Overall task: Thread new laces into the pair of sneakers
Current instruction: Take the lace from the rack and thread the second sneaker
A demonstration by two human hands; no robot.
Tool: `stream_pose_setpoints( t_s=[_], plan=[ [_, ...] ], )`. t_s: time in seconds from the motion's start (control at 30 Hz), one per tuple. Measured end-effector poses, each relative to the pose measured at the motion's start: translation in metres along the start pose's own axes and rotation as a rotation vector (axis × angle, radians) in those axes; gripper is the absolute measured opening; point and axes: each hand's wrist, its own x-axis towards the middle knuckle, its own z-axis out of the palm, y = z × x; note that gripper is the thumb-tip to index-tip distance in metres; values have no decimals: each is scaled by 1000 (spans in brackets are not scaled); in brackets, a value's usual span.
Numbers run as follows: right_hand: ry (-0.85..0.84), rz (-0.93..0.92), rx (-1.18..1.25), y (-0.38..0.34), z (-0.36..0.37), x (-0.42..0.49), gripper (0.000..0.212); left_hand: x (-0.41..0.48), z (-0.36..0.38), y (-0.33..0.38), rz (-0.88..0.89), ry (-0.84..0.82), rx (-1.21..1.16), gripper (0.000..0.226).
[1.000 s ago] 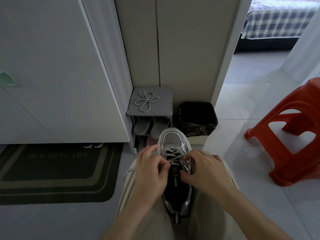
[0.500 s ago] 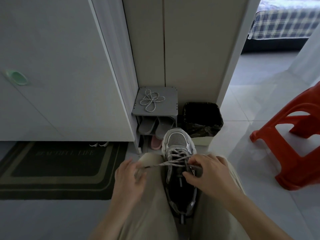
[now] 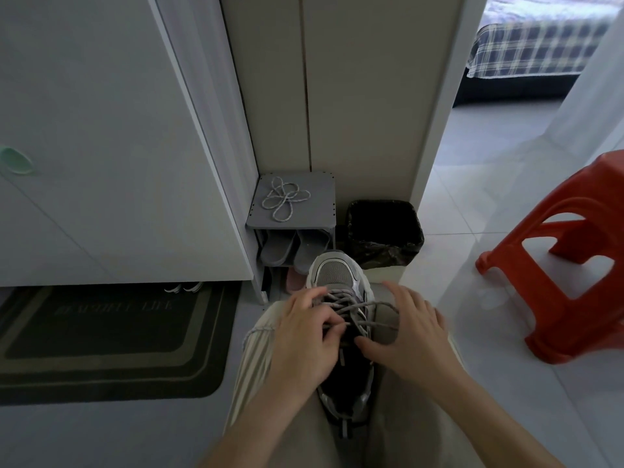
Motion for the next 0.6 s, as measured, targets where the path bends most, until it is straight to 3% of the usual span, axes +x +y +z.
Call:
stream_pose_setpoints(
  t_s=[0.23, 0.4, 0.5, 0.6],
  plan=[
    [-56, 37, 63, 0, -2, 1, 90, -17, -36, -49, -322, 118, -206, 10],
    [-47, -27, 32, -5, 3, 2, 71, -39, -55, -93, -583, 9, -169, 10],
    [-52, -30, 100, -5, 6, 1, 46, -43, -49, -91, -562, -56, -40, 2],
    [-34, -22, 157, -8, 4, -1, 35, -40, -39, -68, -344, 60, -43, 28]
  ],
)
